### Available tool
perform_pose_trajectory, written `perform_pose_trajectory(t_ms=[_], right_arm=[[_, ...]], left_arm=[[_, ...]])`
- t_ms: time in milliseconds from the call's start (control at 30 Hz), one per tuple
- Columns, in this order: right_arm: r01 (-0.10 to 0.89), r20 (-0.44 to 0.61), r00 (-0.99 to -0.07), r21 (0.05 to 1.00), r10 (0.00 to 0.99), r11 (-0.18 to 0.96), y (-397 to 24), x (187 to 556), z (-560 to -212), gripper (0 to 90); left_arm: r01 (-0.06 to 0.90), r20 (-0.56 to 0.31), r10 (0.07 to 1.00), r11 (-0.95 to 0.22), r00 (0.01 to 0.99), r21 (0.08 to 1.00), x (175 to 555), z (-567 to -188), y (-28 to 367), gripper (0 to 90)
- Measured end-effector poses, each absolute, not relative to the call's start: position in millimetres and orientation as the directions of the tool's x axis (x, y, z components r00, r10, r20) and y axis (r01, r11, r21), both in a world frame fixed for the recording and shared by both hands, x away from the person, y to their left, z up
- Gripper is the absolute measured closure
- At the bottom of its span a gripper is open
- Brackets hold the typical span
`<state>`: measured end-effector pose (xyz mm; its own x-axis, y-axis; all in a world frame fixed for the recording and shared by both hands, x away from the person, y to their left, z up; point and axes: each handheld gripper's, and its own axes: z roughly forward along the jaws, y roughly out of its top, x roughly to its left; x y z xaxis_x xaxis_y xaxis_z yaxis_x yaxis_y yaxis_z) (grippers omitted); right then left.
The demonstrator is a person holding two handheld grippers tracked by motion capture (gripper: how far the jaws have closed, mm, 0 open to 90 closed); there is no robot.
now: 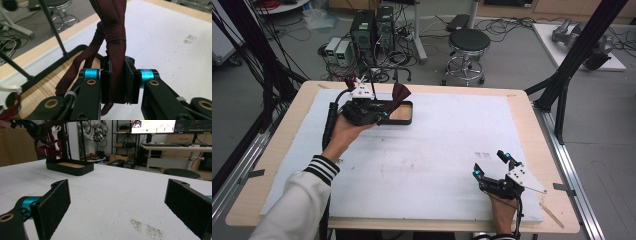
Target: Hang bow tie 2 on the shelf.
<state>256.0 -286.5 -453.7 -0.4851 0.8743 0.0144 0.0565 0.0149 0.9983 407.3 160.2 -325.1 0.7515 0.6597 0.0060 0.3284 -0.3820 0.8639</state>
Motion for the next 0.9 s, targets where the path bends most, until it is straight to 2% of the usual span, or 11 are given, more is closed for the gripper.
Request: perform_pose_trajectory(t_ms=[900], right_arm=[[0.057,0.012,-0.485,0.998,0.875,0.018,-286,256,-454,5.6]], left_arm=[[0.316,-0.012,0.758,-0.257,0.652,0.913,403,-304,210,77.8]])
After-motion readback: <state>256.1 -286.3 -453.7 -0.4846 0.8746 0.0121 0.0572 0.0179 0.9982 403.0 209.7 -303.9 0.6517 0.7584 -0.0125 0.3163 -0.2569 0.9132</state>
